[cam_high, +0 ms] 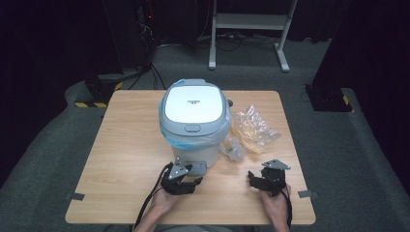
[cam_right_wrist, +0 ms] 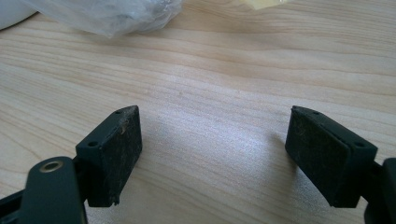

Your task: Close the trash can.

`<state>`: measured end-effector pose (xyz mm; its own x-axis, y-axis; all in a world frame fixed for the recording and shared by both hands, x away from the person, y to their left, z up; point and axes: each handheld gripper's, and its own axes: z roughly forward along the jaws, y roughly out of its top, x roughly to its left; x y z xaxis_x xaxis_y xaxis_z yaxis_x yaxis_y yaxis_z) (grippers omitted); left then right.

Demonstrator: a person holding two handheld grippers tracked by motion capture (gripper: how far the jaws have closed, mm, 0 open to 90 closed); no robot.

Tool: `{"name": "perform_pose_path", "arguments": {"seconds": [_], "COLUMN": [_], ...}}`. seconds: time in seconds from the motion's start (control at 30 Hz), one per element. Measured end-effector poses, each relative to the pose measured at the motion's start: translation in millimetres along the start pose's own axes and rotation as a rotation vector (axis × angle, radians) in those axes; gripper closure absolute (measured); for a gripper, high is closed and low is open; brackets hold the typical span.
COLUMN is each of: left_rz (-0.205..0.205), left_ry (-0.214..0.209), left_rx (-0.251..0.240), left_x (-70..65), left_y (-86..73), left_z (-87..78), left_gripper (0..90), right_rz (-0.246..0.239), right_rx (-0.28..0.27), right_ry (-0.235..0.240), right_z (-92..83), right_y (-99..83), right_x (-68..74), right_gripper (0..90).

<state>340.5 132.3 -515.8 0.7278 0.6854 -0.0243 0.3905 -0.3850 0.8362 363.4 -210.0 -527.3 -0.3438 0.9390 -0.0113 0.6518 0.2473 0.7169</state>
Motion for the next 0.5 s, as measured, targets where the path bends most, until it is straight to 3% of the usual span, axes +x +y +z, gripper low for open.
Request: {"name": "perform_pose_path", "arguments": {"seconds": [0.5], "left_rz": [0.01], "left_ry": [0.013], "left_rx": [-0.006], "left_x": [-2.3], "left_y": [-2.5], "left_z": [1.0], "left_gripper": [36.7], "right_rz": [0.001], "right_rx": [0.0], "right_ry": [0.0], "right_z": [0.0], "right_y": [0.0], "right_x": [0.1], "right_gripper": [18.4]}}
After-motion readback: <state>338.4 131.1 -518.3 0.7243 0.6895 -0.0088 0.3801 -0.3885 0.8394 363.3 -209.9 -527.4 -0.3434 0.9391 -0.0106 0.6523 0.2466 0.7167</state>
